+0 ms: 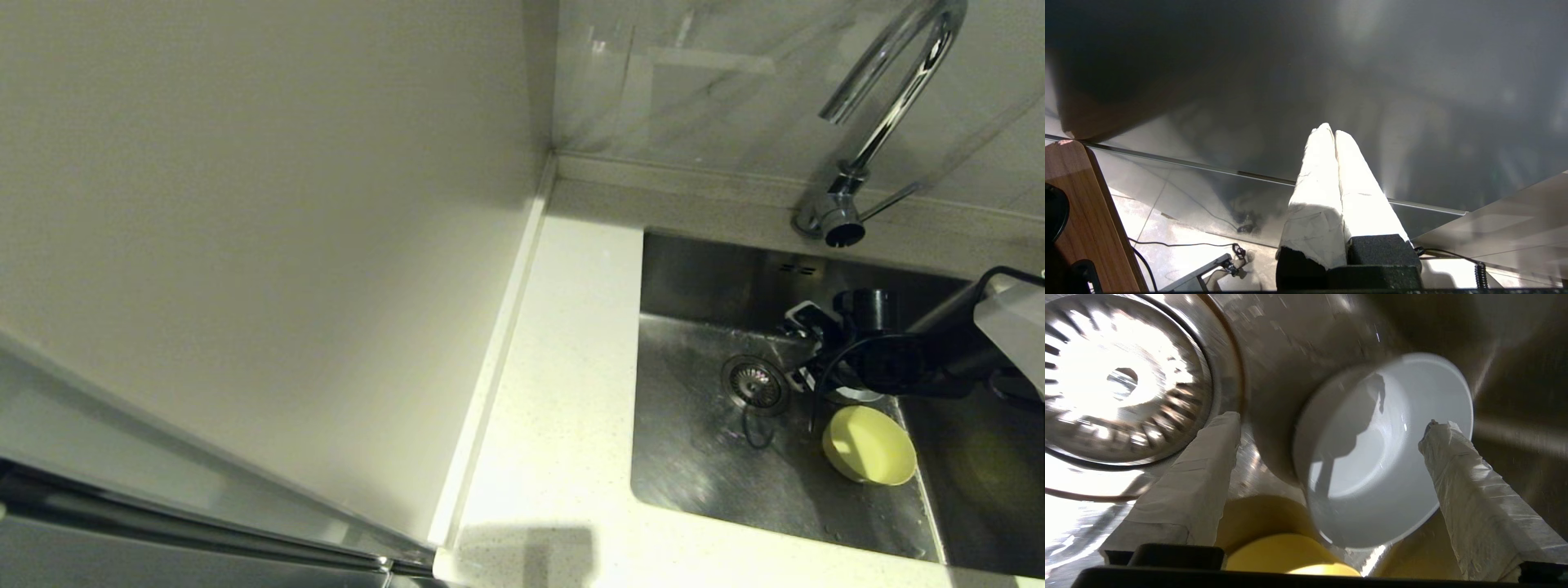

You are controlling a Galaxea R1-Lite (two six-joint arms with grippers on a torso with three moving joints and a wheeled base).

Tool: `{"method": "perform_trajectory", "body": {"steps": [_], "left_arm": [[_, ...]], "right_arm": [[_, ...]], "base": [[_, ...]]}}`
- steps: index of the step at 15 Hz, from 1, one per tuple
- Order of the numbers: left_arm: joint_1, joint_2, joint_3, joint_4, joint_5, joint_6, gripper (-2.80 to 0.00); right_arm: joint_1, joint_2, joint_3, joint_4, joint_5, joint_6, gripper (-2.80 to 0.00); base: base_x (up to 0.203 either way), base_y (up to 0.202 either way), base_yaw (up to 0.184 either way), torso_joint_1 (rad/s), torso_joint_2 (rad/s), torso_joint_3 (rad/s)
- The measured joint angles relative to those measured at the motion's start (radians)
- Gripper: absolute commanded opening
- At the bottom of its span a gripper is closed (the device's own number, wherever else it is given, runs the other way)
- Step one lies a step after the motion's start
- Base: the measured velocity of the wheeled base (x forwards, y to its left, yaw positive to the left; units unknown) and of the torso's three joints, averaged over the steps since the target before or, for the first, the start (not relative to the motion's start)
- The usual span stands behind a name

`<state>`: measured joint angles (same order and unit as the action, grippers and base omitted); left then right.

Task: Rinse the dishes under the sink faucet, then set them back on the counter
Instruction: Put a bowl back to the table from the sink

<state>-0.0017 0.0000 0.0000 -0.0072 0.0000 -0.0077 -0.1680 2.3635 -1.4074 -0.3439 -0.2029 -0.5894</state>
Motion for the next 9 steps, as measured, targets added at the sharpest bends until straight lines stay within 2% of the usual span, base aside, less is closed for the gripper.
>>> {"method": "perform_trajectory", "body": {"steps": [4, 5, 9], "left_arm": [[0.000, 0.000, 0.000, 0.000, 0.000, 0.000, -2.80], [0.000, 0.000, 0.000, 0.000, 0.000, 0.000, -2.80], [0.000, 0.000, 0.000, 0.000, 0.000, 0.000, -2.80]], "right_arm": [[-0.008, 0.014, -0.001, 0.001, -0.026, 0.001, 0.00], [-0.010, 0.017, -0.001, 0.001, -0.026, 0.001, -2.80], [-0.013, 0.018, 0.000, 0.002, -0.020, 0.004, -2.80]], "base": [[0.000, 0.000, 0.000, 0.000, 0.00, 0.000], [0.000, 0.000, 0.000, 0.000, 0.00, 0.000], [0.000, 0.000, 0.000, 0.000, 0.00, 0.000]]}}
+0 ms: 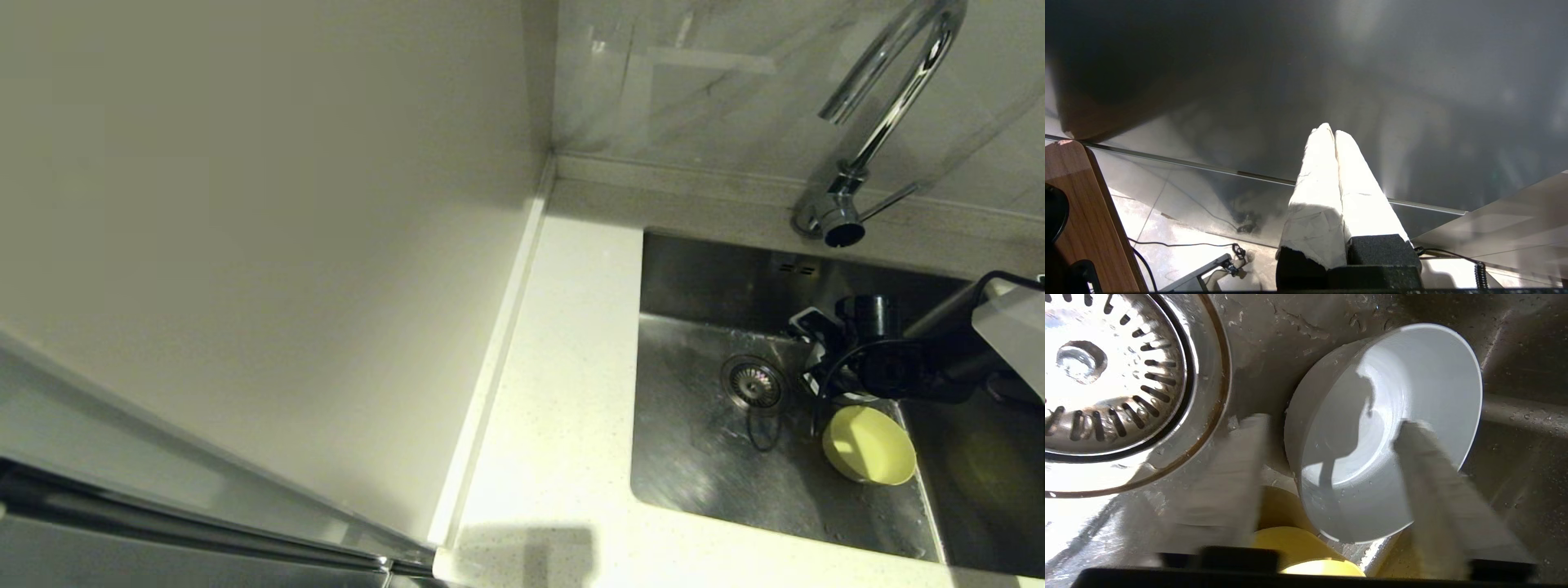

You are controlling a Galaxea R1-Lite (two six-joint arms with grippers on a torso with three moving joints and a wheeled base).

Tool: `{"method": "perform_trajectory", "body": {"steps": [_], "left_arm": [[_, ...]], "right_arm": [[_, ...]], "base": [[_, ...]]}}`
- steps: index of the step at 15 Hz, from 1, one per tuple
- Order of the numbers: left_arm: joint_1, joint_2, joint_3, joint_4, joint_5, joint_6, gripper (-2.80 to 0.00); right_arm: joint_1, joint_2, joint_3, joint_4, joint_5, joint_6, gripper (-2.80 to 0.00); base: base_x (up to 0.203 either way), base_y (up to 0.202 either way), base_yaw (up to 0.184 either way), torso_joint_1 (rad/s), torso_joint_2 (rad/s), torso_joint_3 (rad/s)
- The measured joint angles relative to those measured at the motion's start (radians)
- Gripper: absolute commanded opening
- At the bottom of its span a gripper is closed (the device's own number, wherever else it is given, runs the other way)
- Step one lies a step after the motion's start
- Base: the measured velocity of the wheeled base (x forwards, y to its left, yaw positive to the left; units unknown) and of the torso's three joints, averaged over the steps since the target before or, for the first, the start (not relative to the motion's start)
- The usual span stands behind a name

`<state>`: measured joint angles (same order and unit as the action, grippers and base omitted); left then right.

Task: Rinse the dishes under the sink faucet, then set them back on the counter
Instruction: Put a bowl back to the table from the sink

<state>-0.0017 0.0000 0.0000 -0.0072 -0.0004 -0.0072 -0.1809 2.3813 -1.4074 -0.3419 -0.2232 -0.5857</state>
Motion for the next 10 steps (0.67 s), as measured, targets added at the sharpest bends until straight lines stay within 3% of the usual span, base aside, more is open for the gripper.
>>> {"method": "perform_trajectory", "body": {"steps": [10], "left_arm": [[0.000, 0.000, 0.000, 0.000, 0.000, 0.000, -2.80]], "right_arm": [[0.001, -0.056, 0.059, 0.000, 0.027, 0.033, -2.80]], "base": [[0.000, 0.000, 0.000, 0.000, 0.00, 0.000]]}}
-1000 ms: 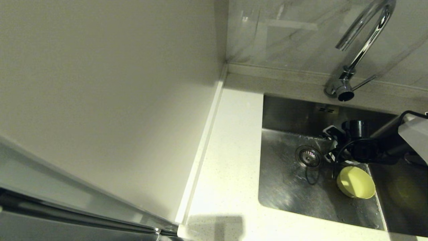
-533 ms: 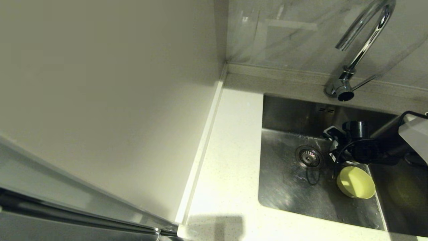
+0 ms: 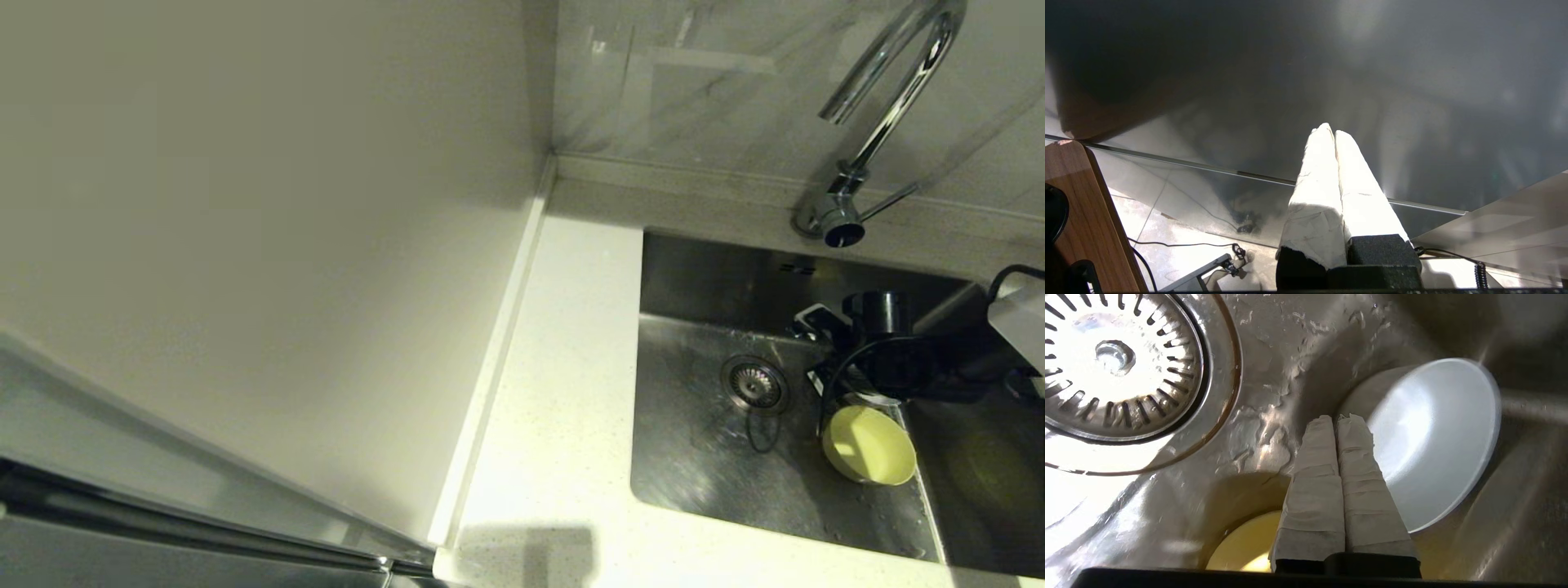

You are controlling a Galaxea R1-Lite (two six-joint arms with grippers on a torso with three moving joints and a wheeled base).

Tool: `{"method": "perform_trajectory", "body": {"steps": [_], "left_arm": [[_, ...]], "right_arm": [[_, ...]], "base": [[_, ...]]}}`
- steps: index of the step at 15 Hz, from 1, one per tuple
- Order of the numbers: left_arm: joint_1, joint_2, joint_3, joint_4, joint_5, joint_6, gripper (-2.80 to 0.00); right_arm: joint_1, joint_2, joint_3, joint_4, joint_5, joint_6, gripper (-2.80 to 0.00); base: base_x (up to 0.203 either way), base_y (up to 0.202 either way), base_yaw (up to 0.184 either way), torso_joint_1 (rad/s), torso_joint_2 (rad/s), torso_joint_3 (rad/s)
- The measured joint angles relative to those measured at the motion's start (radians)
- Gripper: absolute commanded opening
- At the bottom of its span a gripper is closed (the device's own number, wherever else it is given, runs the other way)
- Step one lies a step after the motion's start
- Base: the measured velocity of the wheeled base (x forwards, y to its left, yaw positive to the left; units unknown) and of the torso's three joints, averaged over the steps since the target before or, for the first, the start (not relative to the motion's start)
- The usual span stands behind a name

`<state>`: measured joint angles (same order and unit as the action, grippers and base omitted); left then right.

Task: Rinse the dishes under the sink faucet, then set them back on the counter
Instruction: Put a bowl back to the table from the sink

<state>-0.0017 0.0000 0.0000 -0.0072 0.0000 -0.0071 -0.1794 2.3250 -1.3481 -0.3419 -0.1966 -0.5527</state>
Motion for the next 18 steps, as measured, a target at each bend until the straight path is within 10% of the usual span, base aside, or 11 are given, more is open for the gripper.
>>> {"method": "perform_trajectory", "body": {"steps": [8, 10, 18], "left_arm": [[0.000, 0.000, 0.000, 0.000, 0.000, 0.000, -2.80], [0.000, 0.000, 0.000, 0.000, 0.000, 0.000, -2.80], [0.000, 0.000, 0.000, 0.000, 0.000, 0.000, -2.80]], "right_arm": [[-0.001, -0.048, 0.030, -0.005, -0.007, 0.005, -2.80], [-0.002, -0.045, 0.026, -0.006, -0.014, 0.005, 0.00], [-0.010, 0.003, -0.040, -0.004, -0.062, 0.028, 0.00]], "base": [[0.000, 0.000, 0.000, 0.000, 0.00, 0.000], [0.000, 0.000, 0.000, 0.000, 0.00, 0.000], [0.000, 0.000, 0.000, 0.000, 0.00, 0.000]]}}
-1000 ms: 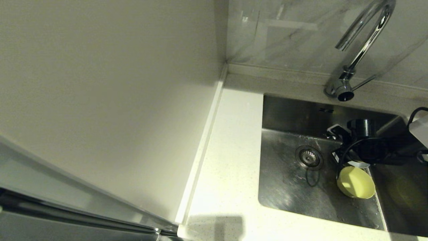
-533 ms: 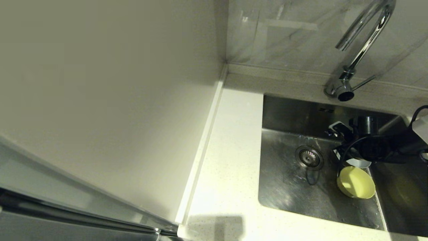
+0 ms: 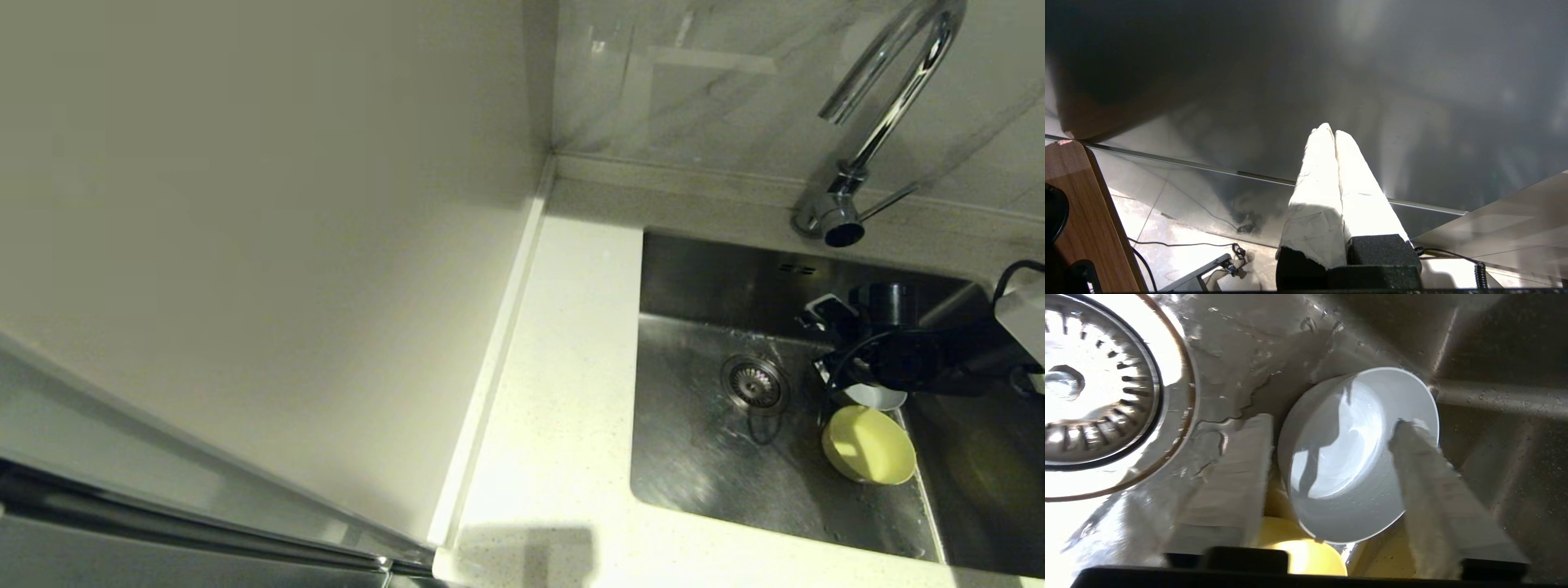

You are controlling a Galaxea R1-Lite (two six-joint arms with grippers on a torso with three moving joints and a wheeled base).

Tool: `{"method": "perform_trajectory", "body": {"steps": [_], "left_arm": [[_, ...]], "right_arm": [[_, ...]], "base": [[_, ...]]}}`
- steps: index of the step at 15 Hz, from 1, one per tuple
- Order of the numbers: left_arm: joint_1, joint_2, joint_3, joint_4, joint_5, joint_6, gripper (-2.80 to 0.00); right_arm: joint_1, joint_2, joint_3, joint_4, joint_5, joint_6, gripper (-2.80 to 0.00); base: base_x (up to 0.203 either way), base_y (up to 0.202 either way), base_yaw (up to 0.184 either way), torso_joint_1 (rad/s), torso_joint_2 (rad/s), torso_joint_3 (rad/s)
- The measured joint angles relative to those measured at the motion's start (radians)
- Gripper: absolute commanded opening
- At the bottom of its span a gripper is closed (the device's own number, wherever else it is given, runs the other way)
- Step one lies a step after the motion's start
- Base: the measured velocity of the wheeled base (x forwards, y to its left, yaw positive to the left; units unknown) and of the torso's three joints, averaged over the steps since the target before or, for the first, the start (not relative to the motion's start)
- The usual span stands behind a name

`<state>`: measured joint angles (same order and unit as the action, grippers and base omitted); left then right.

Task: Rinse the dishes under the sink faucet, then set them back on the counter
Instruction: Put a bowl back to the table from the sink

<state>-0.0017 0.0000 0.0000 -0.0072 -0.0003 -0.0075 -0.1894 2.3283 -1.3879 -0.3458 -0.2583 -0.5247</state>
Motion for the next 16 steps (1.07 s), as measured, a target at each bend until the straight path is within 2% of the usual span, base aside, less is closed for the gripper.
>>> {"method": "perform_trajectory", "body": {"steps": [3, 9, 14, 15, 16], "left_arm": [[0.000, 0.000, 0.000, 0.000, 0.000, 0.000, -2.80], [0.000, 0.000, 0.000, 0.000, 0.000, 0.000, -2.80], [0.000, 0.000, 0.000, 0.000, 0.000, 0.000, -2.80], [0.000, 0.000, 0.000, 0.000, 0.000, 0.000, -2.80], [0.000, 0.000, 0.000, 0.000, 0.000, 0.001, -2.80]], "right_arm": [[-0.001, 0.033, -0.027, 0.000, -0.037, 0.014, 0.00], [0.000, 0.098, -0.105, 0.034, -0.119, 0.130, 0.00], [0.001, 0.120, -0.121, 0.043, -0.122, 0.137, 0.00], [0.001, 0.122, -0.121, 0.043, -0.121, 0.137, -1.17], [0.001, 0.123, -0.121, 0.043, -0.122, 0.138, -2.80]], "base": [[0.000, 0.000, 0.000, 0.000, 0.00, 0.000], [0.000, 0.000, 0.000, 0.000, 0.00, 0.000], [0.000, 0.000, 0.000, 0.000, 0.00, 0.000], [0.000, 0.000, 0.000, 0.000, 0.00, 0.000], [0.000, 0.000, 0.000, 0.000, 0.00, 0.000]]}}
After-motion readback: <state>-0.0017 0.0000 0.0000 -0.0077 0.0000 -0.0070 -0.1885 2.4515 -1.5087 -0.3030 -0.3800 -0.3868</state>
